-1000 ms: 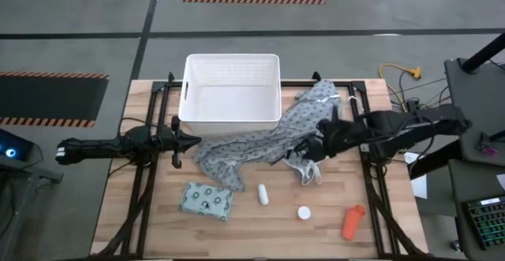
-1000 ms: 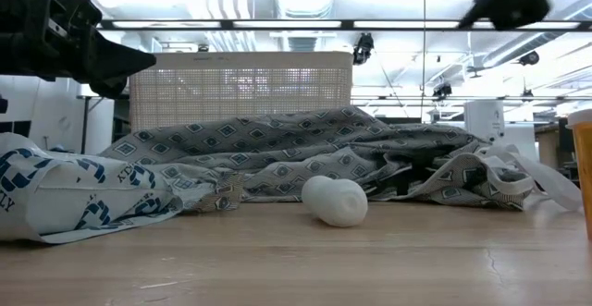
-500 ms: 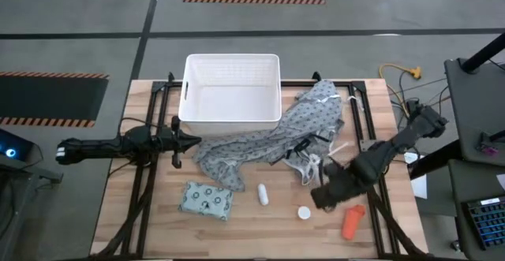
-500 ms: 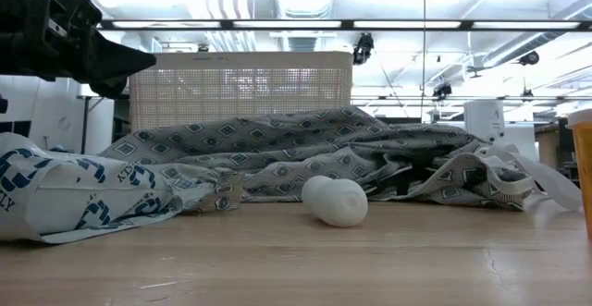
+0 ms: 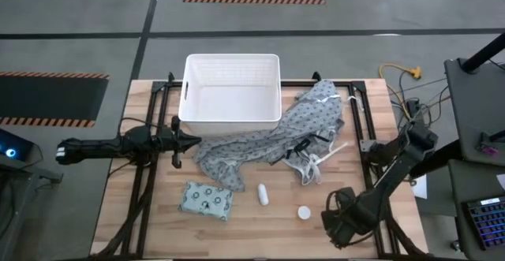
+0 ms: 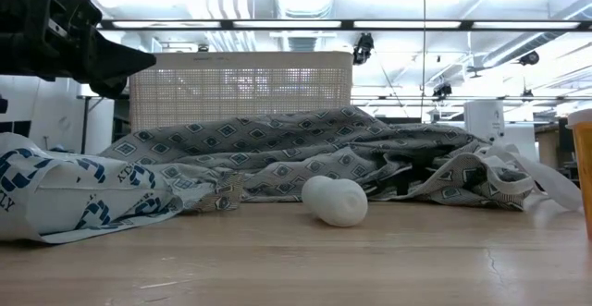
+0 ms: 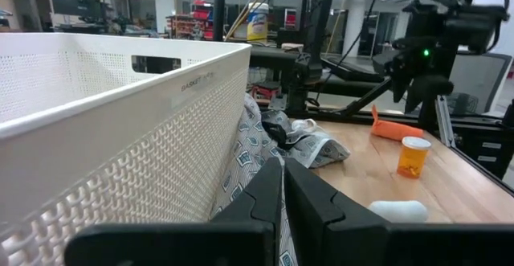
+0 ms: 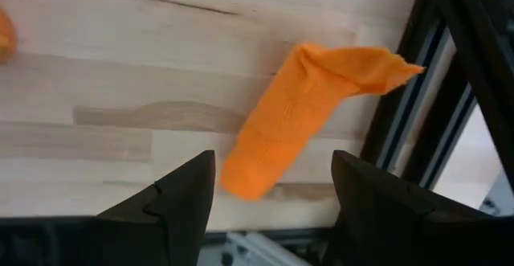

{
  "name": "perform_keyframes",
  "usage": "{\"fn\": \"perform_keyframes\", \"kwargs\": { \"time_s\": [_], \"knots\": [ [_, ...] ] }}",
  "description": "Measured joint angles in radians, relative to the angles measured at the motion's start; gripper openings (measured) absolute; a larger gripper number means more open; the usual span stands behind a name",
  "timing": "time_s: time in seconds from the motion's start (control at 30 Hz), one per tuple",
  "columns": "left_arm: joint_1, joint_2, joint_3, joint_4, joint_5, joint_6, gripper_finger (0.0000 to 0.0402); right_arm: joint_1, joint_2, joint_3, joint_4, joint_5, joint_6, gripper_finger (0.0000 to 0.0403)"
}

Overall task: Pick & place medical supplies in basket/bin
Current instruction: Put the orange bandage into the white bin

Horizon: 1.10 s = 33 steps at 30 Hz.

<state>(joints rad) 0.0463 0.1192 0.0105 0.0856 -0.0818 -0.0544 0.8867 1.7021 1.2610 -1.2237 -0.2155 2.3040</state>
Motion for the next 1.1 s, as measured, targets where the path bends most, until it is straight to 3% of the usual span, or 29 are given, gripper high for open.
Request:
{"fn": "perform_keyframes", "kwargs": {
  "time_s": [0.83, 1.1],
  "knots": [
    [0.0, 0.0, 0.0, 0.0, 0.0, 0.0, 0.0, 0.059, 0.21, -0.009, 0.016, -0.05, 0.019, 0.0237],
    [0.0, 0.0, 0.0, 0.0, 0.0, -0.008, 0.0, 0.065, 0.281, -0.032, 0.138, -0.056, -0.03, 0.0232]
  ]
}}
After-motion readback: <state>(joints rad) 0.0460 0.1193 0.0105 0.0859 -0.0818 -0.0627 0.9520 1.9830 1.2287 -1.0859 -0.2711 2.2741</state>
